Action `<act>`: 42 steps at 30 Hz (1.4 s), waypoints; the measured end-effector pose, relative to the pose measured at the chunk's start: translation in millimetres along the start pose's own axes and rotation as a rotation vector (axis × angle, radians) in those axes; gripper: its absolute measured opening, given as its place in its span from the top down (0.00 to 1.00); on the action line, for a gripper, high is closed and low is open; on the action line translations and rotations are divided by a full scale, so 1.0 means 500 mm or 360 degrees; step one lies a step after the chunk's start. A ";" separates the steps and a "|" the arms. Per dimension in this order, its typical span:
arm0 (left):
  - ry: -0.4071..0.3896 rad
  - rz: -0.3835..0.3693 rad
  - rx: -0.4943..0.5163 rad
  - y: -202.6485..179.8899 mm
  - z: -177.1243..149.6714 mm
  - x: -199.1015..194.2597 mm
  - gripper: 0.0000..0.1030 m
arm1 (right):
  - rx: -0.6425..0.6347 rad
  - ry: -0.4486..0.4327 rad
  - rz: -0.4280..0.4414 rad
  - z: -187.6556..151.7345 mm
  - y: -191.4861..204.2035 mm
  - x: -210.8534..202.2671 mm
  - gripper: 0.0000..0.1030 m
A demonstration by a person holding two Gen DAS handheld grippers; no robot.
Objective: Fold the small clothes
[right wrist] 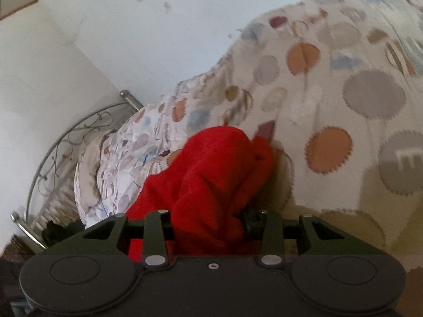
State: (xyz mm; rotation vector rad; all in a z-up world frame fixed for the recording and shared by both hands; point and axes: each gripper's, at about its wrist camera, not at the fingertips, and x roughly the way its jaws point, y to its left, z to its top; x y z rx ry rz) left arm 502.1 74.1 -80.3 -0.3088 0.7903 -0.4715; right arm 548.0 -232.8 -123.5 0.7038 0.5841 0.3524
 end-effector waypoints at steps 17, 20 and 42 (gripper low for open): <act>-0.0094 0.0226 0.0078 -0.035 -0.004 -0.032 0.06 | -0.0266 -0.0064 -0.0214 -0.006 0.051 -0.030 0.26; -0.0091 0.0258 0.0053 -0.039 -0.004 -0.039 0.04 | -0.0378 -0.0122 -0.0278 -0.009 0.076 -0.054 0.15; -0.0468 0.0412 0.0195 -0.206 -0.067 -0.308 0.00 | -0.0743 -0.0505 -0.0353 -0.071 0.268 -0.385 0.00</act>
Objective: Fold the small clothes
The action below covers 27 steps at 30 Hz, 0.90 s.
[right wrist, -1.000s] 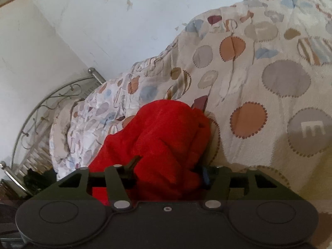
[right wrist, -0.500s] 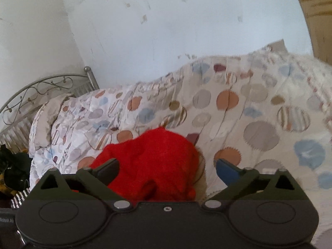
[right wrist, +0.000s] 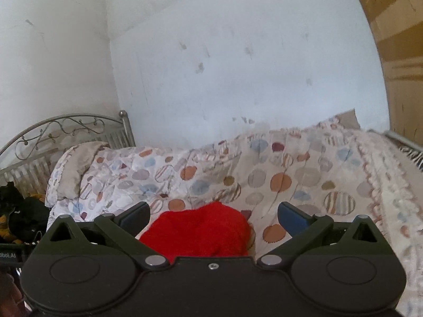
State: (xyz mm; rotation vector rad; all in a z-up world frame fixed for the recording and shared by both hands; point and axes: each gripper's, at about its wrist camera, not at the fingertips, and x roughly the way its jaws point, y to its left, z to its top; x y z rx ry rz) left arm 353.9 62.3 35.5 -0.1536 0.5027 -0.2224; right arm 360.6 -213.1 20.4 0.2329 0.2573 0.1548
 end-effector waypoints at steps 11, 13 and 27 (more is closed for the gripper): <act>-0.0125 0.0072 0.0133 -0.042 -0.042 -0.132 0.00 | -0.0117 -0.0127 -0.0038 -0.013 0.029 -0.172 0.00; -0.0141 0.0091 0.0157 -0.044 -0.055 -0.150 0.00 | -0.0151 -0.0133 -0.0053 -0.026 0.034 -0.200 0.00; -0.0197 0.0149 0.0227 -0.019 -0.156 -0.250 0.00 | -0.0289 -0.0206 -0.0120 -0.135 0.116 -0.356 0.00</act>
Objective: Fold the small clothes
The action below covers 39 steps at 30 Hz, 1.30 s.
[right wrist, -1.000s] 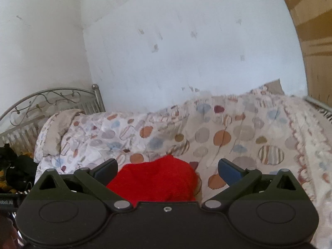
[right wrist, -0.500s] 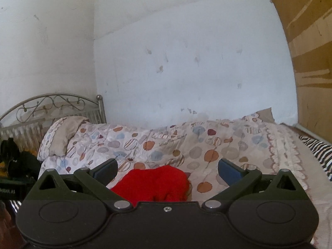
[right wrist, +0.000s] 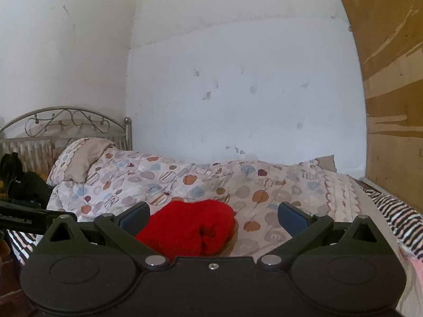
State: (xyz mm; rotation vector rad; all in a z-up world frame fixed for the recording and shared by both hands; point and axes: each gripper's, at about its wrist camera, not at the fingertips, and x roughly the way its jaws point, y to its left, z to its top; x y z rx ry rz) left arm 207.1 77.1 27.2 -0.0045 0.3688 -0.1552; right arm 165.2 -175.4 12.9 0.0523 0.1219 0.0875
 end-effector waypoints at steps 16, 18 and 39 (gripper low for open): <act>0.0041 -0.0007 -0.0019 0.056 -0.105 -0.038 0.00 | -0.0002 0.0093 -0.0052 -0.096 0.049 -0.089 0.00; 0.0053 -0.0017 -0.0023 0.059 -0.114 -0.034 0.00 | 0.0010 0.0111 -0.0077 -0.104 0.045 -0.086 0.00; 0.0139 0.0019 0.0010 0.076 -0.160 0.047 0.00 | 0.0138 0.0232 -0.0214 -0.177 0.033 -0.006 0.00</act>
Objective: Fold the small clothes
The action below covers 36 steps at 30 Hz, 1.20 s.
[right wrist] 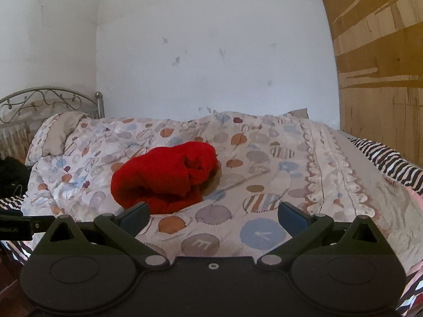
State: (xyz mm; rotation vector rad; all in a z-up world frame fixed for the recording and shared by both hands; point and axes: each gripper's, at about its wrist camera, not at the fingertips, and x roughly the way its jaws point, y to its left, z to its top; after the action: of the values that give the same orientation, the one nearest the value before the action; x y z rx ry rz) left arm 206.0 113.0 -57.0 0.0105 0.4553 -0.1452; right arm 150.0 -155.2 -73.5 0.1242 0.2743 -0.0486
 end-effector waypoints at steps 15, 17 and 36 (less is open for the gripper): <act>0.0021 0.0017 0.0003 0.000 0.000 0.010 0.00 | 0.0006 0.0029 0.0008 -0.005 -0.002 0.014 0.00; 0.0023 0.0019 -0.0002 0.001 -0.001 0.011 0.00 | 0.0010 0.0025 0.0010 -0.005 -0.002 0.014 0.00; 0.0028 0.0012 0.0008 -0.002 -0.004 0.009 0.00 | 0.0031 -0.0001 0.0000 -0.007 0.001 0.010 0.00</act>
State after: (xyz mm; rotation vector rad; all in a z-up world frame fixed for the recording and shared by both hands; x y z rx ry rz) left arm 208.7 111.5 -60.8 0.0186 0.4723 -0.1389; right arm 154.2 -154.5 -78.0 0.1432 0.2734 -0.0511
